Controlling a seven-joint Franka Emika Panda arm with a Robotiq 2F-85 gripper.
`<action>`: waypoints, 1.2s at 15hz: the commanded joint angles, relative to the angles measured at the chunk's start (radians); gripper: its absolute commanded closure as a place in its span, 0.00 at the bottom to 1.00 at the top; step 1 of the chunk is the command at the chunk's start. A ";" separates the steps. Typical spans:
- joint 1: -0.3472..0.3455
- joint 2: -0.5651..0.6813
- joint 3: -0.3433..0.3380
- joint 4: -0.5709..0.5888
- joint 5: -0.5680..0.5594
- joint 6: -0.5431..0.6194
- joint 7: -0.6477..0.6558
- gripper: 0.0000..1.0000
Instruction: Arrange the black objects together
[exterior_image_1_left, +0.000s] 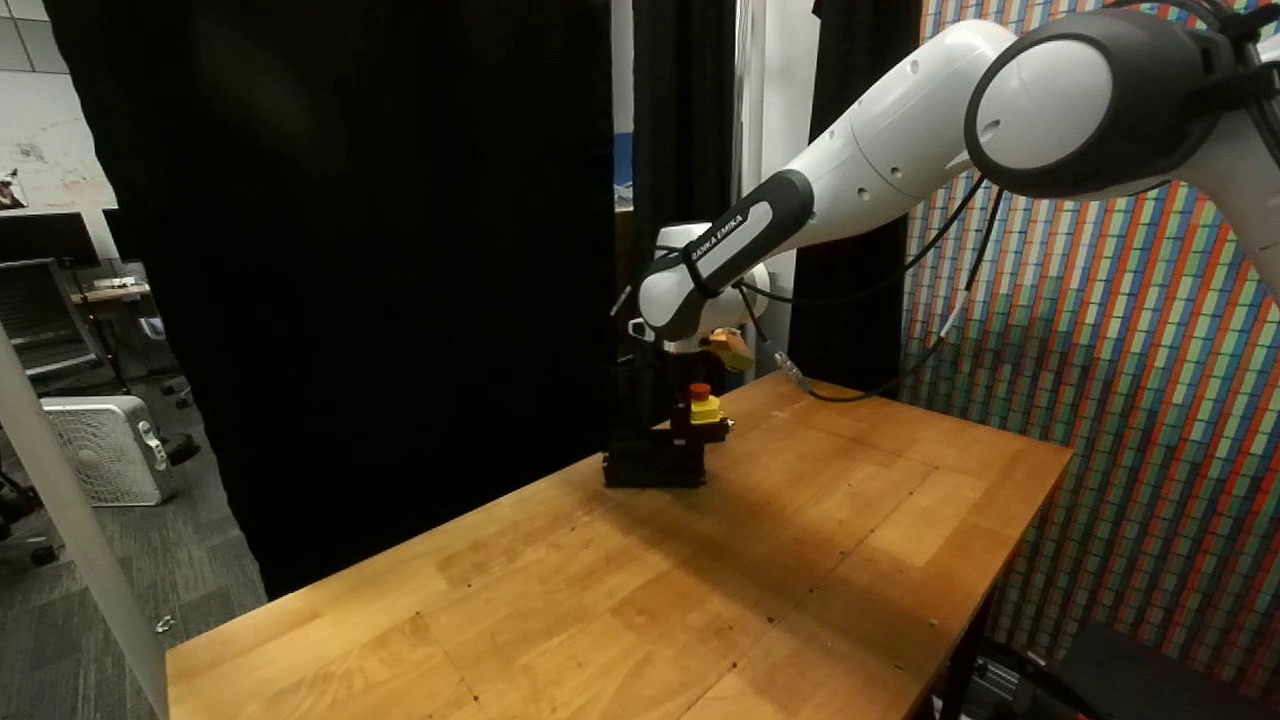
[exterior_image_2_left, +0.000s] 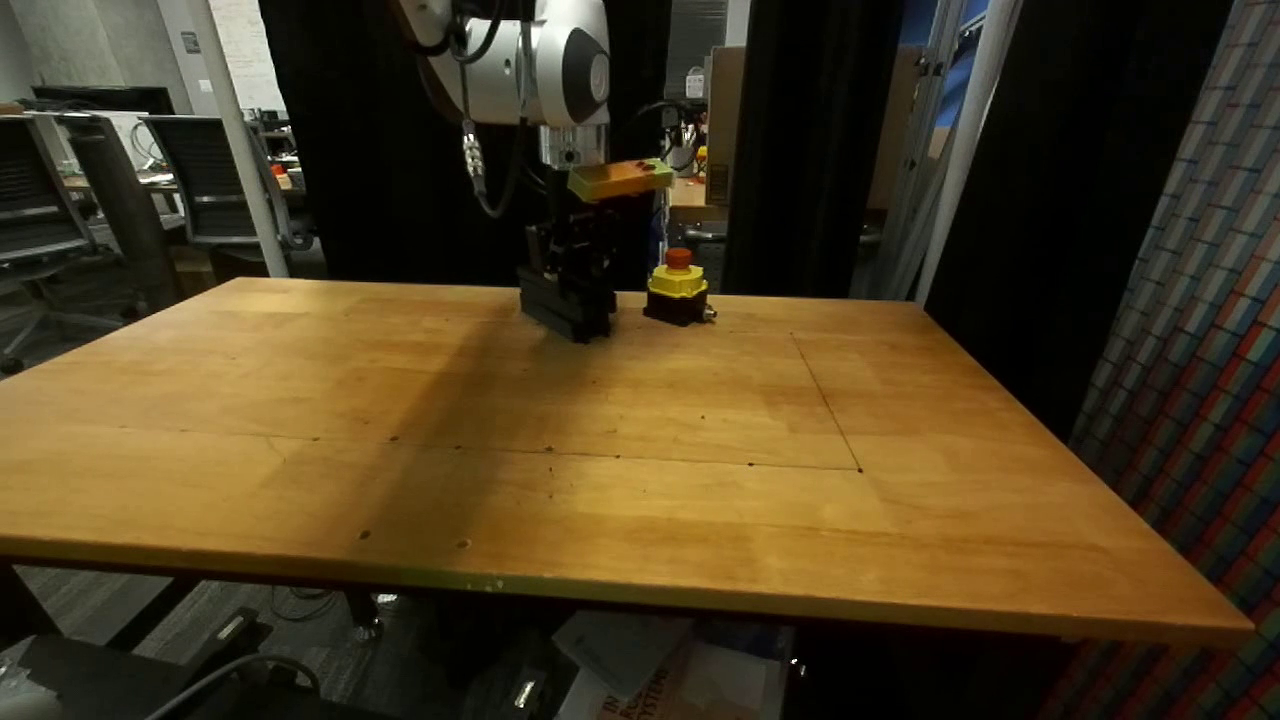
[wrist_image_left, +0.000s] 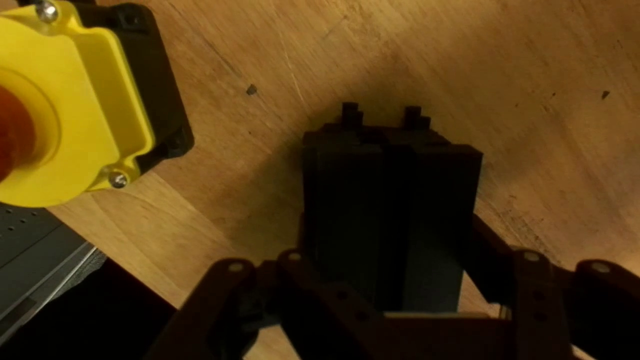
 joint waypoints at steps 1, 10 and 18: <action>-0.009 0.013 0.014 0.041 0.010 -0.025 0.013 0.55; -0.003 0.014 0.009 0.048 0.003 -0.045 0.040 0.00; 0.026 -0.150 -0.008 -0.085 -0.005 -0.048 0.214 0.00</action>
